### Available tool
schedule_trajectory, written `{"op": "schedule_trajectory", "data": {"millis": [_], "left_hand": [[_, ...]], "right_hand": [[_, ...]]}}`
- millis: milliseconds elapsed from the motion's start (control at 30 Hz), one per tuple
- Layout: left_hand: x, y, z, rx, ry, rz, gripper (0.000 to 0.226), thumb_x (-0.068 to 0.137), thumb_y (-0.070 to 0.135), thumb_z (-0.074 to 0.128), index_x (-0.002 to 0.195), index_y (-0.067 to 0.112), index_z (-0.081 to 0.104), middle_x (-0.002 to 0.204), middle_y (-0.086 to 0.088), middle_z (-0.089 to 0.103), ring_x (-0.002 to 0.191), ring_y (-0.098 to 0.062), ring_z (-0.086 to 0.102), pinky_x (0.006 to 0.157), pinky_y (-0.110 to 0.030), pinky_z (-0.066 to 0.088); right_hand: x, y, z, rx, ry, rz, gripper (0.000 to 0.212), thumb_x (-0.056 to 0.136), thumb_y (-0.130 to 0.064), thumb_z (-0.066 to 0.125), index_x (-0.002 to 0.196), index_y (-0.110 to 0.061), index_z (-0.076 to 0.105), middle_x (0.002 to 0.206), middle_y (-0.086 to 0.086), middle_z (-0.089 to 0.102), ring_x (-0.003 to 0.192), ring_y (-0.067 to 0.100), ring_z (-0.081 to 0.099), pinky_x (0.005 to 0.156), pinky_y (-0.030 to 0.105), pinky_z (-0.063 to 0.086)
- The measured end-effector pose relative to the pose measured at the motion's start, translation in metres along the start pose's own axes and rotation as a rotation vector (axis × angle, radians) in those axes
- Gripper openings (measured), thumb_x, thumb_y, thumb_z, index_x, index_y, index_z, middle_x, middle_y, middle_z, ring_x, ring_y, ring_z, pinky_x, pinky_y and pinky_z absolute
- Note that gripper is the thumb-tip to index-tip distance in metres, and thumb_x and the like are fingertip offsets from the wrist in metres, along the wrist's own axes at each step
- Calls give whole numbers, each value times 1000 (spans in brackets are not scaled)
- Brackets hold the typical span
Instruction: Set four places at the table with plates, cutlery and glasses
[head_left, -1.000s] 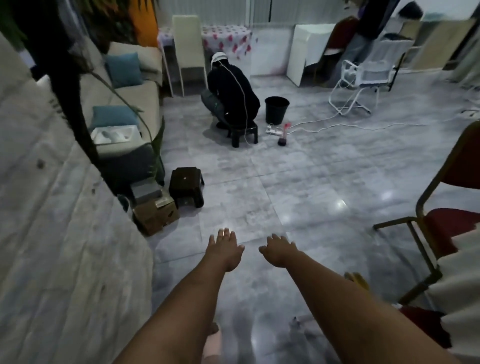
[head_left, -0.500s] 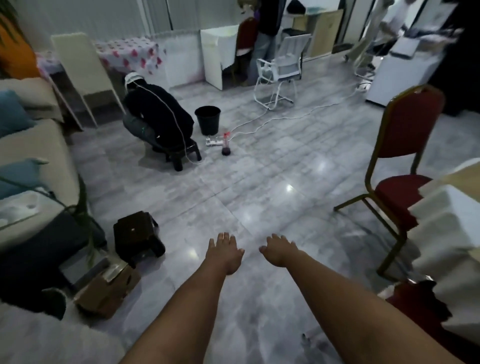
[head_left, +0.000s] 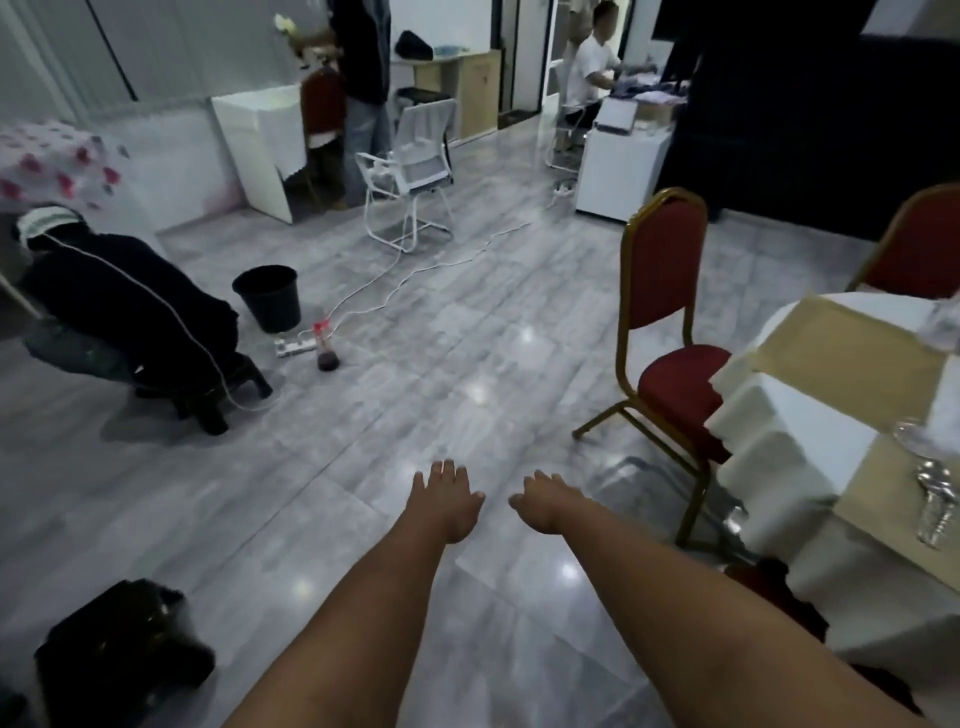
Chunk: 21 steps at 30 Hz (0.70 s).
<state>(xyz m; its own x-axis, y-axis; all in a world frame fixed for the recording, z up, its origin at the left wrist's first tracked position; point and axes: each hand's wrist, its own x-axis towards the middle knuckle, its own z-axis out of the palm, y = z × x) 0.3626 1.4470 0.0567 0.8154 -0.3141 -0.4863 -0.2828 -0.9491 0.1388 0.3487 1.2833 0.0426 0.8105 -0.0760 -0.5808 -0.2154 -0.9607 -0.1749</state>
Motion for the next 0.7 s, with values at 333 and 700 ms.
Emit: {"op": "schedule_trajectory", "data": {"millis": [333,700], "left_hand": [[102,30,-57,73,-37,168,62,104,40,15,153,5,0,161,-14,-8,149,-28,-8,120,-47,-1],[231,50,-118,241,-66,432,61,104,40,16,153,5,5,161,-15,-3,149,-28,-4,120,-49,2]], "right_hand": [[62,37,-58,124,39,177,58,104,-43,28,153,-12,26,161,11,22,147,32,23,120,48,21],[135,66,-107,293,105,428,49,102,-39,30,141,-17,48,151,11,40,135,32,41,114,50,31]]}}
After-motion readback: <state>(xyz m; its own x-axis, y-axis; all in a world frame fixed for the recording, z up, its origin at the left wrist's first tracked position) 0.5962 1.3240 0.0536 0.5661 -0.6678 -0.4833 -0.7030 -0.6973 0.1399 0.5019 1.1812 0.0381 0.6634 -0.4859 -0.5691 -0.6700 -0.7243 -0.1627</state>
